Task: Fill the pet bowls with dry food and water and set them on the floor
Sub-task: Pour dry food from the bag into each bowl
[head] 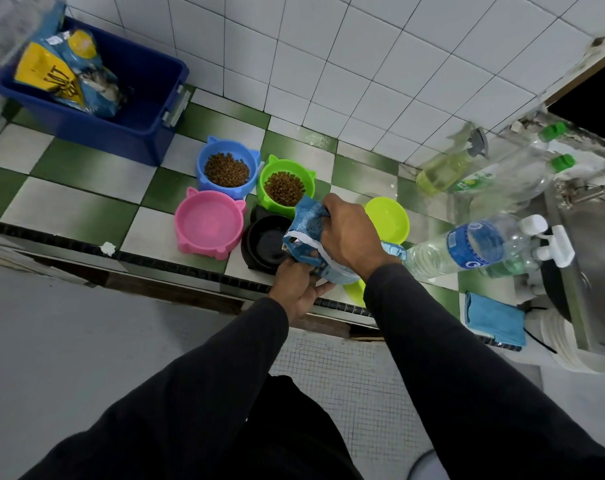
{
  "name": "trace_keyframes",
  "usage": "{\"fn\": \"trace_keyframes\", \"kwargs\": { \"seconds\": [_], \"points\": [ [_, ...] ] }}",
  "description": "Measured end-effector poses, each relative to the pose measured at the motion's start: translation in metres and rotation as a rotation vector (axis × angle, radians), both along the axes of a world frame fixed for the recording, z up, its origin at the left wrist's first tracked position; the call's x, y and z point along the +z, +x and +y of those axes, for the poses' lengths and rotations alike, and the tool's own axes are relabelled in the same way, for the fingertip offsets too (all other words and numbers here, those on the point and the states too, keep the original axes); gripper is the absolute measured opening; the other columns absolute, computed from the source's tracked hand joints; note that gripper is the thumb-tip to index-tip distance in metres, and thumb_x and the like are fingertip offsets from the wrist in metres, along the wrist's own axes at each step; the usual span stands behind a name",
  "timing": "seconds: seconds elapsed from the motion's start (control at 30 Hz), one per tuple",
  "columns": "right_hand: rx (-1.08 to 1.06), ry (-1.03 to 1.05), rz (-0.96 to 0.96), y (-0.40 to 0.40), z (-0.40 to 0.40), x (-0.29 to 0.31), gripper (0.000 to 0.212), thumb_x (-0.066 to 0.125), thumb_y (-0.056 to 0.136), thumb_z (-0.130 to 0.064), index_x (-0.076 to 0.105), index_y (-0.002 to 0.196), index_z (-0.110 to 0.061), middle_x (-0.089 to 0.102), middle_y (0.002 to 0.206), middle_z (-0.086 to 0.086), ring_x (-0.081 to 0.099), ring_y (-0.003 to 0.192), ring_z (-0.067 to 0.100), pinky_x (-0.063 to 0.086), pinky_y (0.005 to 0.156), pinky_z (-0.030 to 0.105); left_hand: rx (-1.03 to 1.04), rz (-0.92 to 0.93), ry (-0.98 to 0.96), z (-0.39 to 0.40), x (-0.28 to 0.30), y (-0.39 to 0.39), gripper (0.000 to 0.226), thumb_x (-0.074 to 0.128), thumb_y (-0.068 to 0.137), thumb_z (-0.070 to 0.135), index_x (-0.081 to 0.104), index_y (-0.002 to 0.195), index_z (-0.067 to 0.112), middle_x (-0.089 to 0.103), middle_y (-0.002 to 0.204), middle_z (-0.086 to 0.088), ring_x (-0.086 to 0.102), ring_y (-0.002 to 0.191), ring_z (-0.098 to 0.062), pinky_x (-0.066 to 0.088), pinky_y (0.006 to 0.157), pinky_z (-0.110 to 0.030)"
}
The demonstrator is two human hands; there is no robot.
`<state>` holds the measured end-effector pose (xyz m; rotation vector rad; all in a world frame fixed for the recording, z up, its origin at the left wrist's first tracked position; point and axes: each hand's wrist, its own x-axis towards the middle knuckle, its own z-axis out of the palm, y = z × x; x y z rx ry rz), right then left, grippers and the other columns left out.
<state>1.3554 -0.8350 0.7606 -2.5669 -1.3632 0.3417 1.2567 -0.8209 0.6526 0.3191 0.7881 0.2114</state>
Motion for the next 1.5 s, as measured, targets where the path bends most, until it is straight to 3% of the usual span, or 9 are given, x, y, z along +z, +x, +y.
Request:
{"fn": "trace_keyframes", "kwargs": {
  "seconds": [0.1,0.23,0.43,0.57,0.77,0.97,1.3,1.5],
  "points": [
    [0.004,-0.024,0.008,0.0,0.005,-0.001,0.013,0.054,0.091,-0.01,0.054,0.103,-0.006,0.066,0.096,0.024,0.058,0.085,0.044,0.033,0.061,0.037,0.006,-0.015,-0.012,0.003,0.001,-0.001,0.02,0.051,0.106,0.009,0.063,0.12,0.018,0.071,0.119,-0.011,0.07,0.103,-0.029,0.058,0.085,-0.052],
    [0.007,-0.056,0.023,-0.001,0.012,-0.002,0.019,0.055,0.089,-0.009,0.056,0.108,-0.006,0.067,0.1,0.025,0.06,0.088,0.045,0.04,0.063,0.038,0.013,-0.021,-0.027,0.005,0.001,-0.001,0.028,0.05,0.106,0.009,0.059,0.132,0.013,0.068,0.127,-0.015,0.069,0.103,-0.03,0.058,0.087,-0.052],
    [0.003,-0.083,0.019,0.001,0.021,-0.003,0.022,0.055,0.091,-0.009,0.057,0.112,-0.005,0.067,0.104,0.026,0.061,0.092,0.045,0.048,0.067,0.041,0.002,-0.036,-0.075,0.007,0.002,-0.002,0.025,0.048,0.107,0.01,0.06,0.129,0.012,0.068,0.126,-0.016,0.07,0.103,-0.029,0.057,0.088,-0.053],
    [-0.017,-0.074,0.029,0.003,0.022,-0.004,0.022,0.054,0.089,-0.007,0.058,0.11,-0.005,0.067,0.102,0.025,0.061,0.091,0.045,0.052,0.069,0.043,0.001,-0.011,-0.084,0.01,0.003,-0.001,0.031,0.049,0.107,0.01,0.056,0.137,0.009,0.066,0.134,-0.018,0.07,0.105,-0.03,0.061,0.08,-0.05],
    [-0.03,-0.079,0.042,0.007,0.022,-0.009,0.021,0.052,0.089,-0.009,0.058,0.109,-0.005,0.067,0.102,0.027,0.061,0.09,0.046,0.05,0.068,0.042,-0.018,0.004,-0.085,0.01,0.004,-0.001,0.024,0.05,0.107,0.011,0.059,0.129,0.012,0.071,0.121,-0.014,0.072,0.101,-0.028,0.063,0.071,-0.047],
    [-0.04,-0.072,0.056,0.01,0.022,-0.011,0.019,0.05,0.089,-0.007,0.058,0.106,-0.004,0.066,0.101,0.028,0.061,0.089,0.047,0.046,0.066,0.04,-0.012,0.02,-0.069,0.008,0.004,-0.001,0.036,0.054,0.106,0.017,0.054,0.141,0.009,0.065,0.137,-0.019,0.069,0.109,-0.032,0.063,0.075,-0.048],
    [-0.043,-0.074,0.062,0.009,0.022,-0.012,0.024,0.05,0.089,-0.007,0.058,0.111,-0.003,0.066,0.104,0.028,0.061,0.092,0.047,0.049,0.069,0.042,-0.032,0.053,-0.053,0.012,0.005,0.004,0.036,0.052,0.107,0.016,0.054,0.142,0.008,0.066,0.136,-0.017,0.064,0.123,-0.035,0.061,0.081,-0.05],
    [-0.044,-0.078,0.073,0.009,0.022,-0.012,0.023,0.051,0.088,-0.006,0.058,0.11,-0.003,0.066,0.103,0.029,0.06,0.091,0.047,0.045,0.066,0.039,-0.052,0.054,-0.078,0.012,0.005,0.005,0.033,0.048,0.106,0.006,0.056,0.137,0.01,0.065,0.136,-0.018,0.065,0.116,-0.033,0.057,0.083,-0.053]
  ]
}}
